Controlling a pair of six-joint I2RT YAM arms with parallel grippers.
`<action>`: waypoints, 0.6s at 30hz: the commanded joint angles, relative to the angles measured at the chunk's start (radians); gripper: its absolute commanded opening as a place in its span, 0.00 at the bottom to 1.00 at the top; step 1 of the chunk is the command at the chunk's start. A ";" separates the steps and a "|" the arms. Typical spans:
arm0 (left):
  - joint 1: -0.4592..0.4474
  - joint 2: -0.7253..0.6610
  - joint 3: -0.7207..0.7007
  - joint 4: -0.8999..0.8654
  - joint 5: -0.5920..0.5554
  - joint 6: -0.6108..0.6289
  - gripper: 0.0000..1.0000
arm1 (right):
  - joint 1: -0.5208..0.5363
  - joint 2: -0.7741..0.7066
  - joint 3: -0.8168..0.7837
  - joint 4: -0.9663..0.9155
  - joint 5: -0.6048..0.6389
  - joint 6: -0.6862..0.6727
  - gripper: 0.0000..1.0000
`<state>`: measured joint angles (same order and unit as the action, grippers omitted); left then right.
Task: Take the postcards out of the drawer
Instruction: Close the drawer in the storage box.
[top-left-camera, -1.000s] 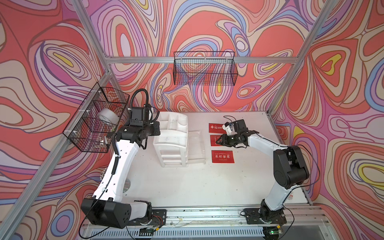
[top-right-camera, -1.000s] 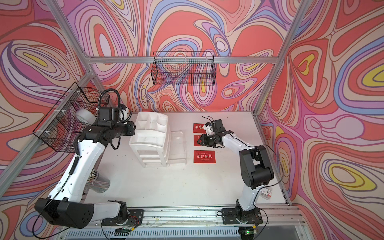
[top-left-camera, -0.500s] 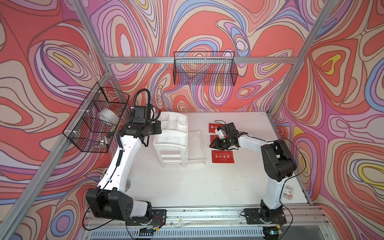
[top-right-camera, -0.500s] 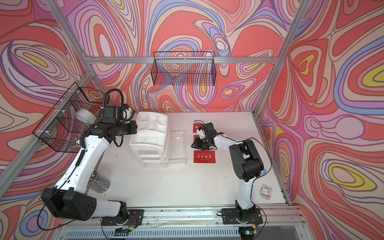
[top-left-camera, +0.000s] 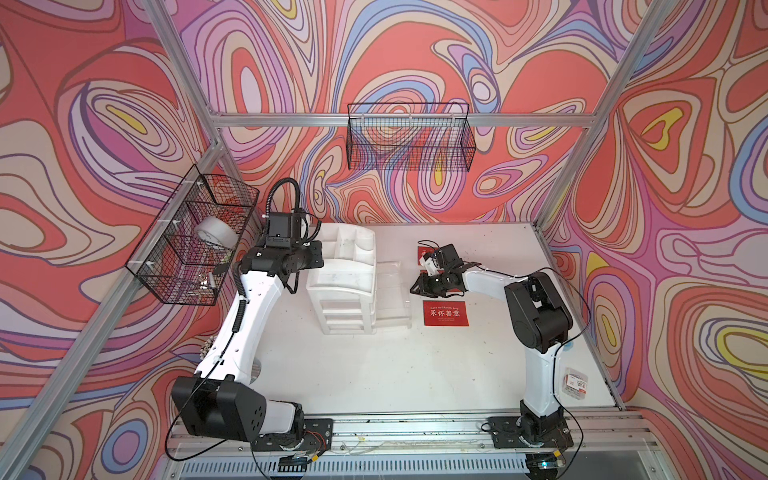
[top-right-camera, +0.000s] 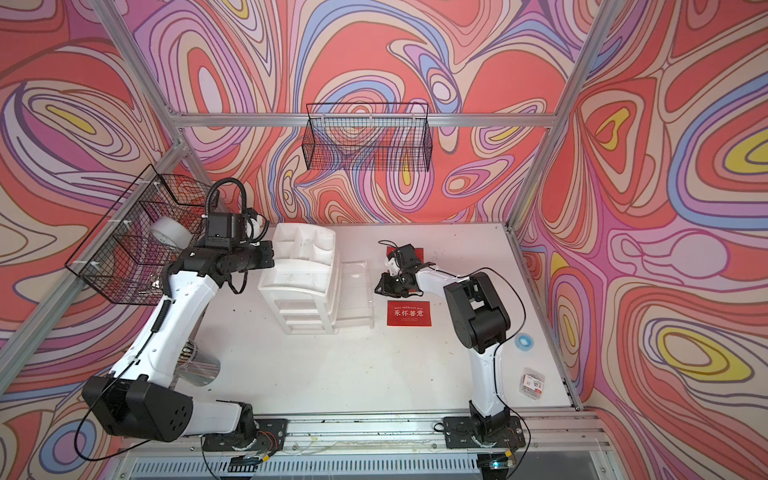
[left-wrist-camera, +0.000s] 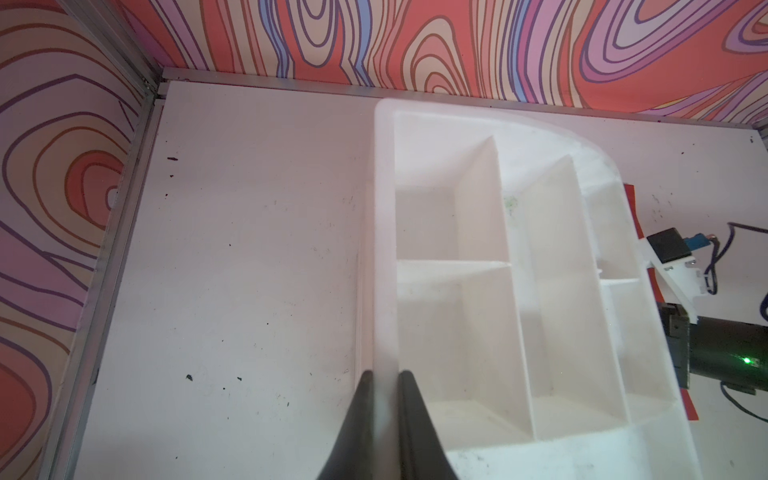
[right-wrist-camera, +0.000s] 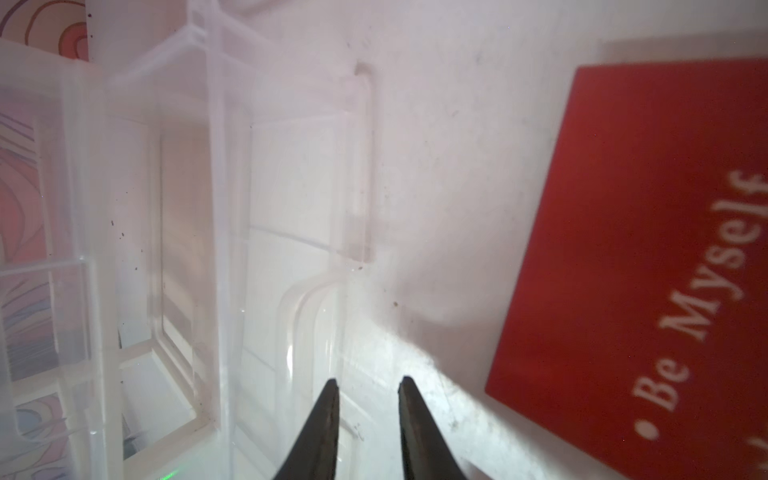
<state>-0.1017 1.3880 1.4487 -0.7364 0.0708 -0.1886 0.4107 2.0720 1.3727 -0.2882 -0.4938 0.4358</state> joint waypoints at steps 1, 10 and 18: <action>0.007 -0.005 -0.027 -0.001 0.033 -0.023 0.11 | 0.019 0.032 0.039 0.018 -0.002 0.010 0.27; 0.007 -0.020 -0.053 0.019 0.063 -0.053 0.11 | 0.057 0.063 0.085 0.029 -0.026 0.027 0.26; 0.007 -0.016 -0.075 0.048 0.101 -0.080 0.10 | 0.081 0.063 0.096 0.052 -0.049 0.049 0.26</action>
<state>-0.0959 1.3685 1.4040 -0.6750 0.1211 -0.2432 0.4843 2.1212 1.4425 -0.2642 -0.5201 0.4698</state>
